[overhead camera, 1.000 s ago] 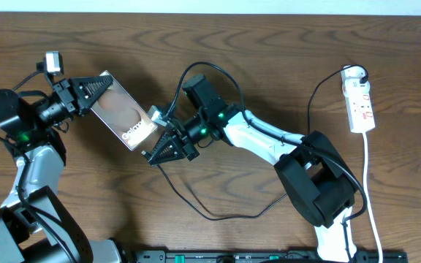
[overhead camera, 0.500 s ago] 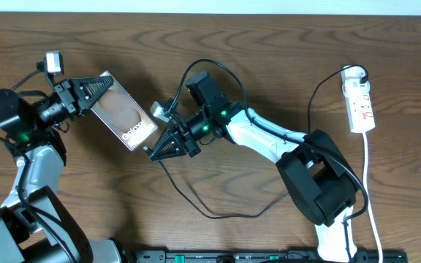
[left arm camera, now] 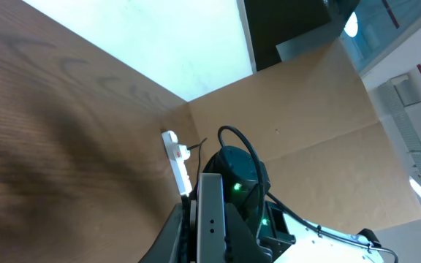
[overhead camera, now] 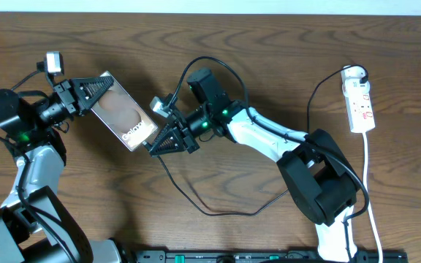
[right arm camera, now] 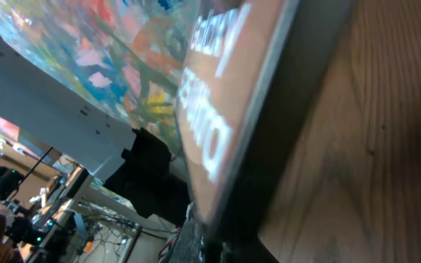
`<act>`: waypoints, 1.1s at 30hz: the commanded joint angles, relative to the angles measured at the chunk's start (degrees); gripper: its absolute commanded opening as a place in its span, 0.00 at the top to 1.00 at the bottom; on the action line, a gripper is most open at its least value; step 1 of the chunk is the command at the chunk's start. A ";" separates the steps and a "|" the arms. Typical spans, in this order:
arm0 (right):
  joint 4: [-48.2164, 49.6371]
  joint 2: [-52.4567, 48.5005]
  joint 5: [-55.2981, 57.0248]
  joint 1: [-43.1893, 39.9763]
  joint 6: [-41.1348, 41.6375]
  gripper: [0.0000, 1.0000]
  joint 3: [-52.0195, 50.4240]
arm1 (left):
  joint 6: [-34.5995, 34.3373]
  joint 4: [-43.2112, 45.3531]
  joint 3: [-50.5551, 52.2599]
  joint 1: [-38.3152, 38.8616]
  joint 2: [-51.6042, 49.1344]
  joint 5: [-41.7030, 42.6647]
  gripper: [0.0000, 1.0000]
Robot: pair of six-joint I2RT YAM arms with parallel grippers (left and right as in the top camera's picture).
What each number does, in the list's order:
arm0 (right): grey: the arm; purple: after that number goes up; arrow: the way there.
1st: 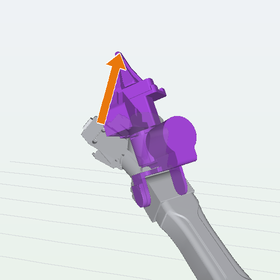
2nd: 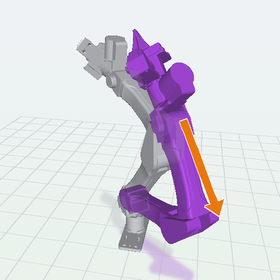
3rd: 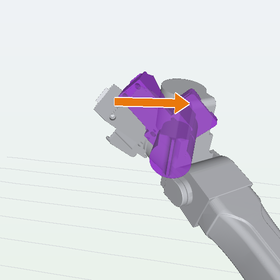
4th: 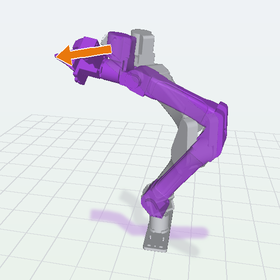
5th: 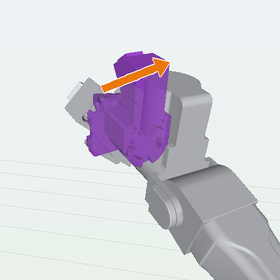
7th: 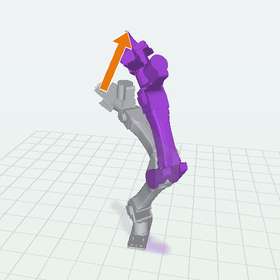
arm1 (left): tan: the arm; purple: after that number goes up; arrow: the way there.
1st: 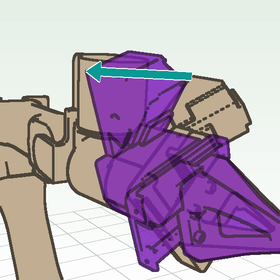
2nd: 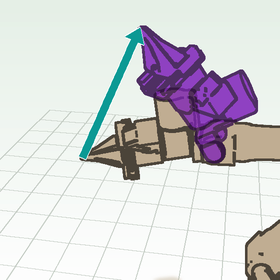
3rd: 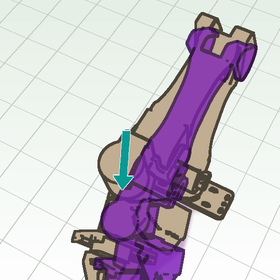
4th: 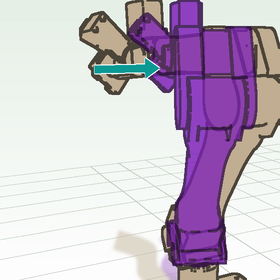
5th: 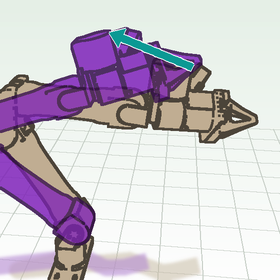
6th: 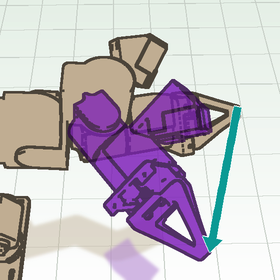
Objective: Plug charger to phone and switch on socket
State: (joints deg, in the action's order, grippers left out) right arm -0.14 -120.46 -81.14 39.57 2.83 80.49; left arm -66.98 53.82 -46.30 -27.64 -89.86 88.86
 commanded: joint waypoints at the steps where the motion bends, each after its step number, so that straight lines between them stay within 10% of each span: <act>1: 0.17 1.97 -0.20 -0.92 1.42 0.99 0.09 | 1.03 0.31 0.33 0.11 -0.15 1.16 0.92; 33: 0.13 1.97 -0.22 -0.52 2.32 0.99 0.09 | 2.91 0.28 0.33 0.11 -0.15 -1.46 0.93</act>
State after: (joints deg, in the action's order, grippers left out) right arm -0.12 -120.46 -80.53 38.87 4.58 80.49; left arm -64.45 53.82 -46.30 -27.64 -89.86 87.94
